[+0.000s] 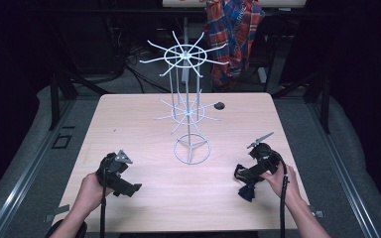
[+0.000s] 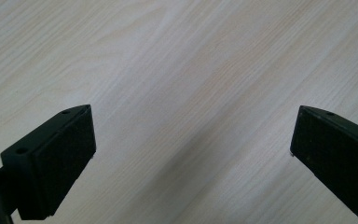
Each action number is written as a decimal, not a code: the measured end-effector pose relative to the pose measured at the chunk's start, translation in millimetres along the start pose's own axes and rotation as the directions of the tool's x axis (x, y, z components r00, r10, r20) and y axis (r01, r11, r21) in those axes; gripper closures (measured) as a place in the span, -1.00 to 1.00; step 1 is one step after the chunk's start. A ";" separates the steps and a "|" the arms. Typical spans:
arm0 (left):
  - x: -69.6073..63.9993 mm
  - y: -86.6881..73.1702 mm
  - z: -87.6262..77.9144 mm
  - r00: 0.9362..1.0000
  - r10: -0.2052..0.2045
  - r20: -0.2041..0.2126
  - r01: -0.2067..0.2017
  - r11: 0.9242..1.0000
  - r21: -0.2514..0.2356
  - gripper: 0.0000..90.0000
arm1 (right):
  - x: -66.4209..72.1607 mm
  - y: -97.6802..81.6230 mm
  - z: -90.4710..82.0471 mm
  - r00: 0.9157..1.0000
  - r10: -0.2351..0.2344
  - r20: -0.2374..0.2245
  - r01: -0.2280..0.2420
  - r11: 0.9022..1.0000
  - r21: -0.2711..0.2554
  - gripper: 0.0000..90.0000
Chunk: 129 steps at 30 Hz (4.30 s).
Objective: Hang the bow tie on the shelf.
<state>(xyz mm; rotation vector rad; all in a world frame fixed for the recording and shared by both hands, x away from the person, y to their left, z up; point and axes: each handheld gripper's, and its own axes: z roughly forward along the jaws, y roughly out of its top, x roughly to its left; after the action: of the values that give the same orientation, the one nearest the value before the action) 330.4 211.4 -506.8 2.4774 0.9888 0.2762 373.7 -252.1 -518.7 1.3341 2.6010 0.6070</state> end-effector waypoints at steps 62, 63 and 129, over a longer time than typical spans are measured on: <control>-0.6 0.5 0.7 1.000 0.007 -0.008 -0.007 1.000 0.011 -1.00 | 29.7 18.2 -34.8 0.994 -0.102 0.035 0.107 0.979 -0.174 0.96; -0.6 0.6 0.8 1.000 0.007 -0.006 -0.007 1.000 0.011 -1.00 | 29.5 18.6 -36.4 0.994 -0.105 0.035 0.110 0.978 -0.178 0.96; -2.3 2.2 4.4 1.000 0.017 -0.005 -0.017 0.999 0.031 -1.00 | 46.1 65.8 -88.9 0.987 -0.135 0.087 0.156 0.929 -0.334 0.97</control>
<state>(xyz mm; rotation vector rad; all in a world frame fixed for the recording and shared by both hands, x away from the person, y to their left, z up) 331.6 206.9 -509.6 2.5154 0.9821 0.2755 367.1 -205.8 -408.4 1.0252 2.3766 0.9224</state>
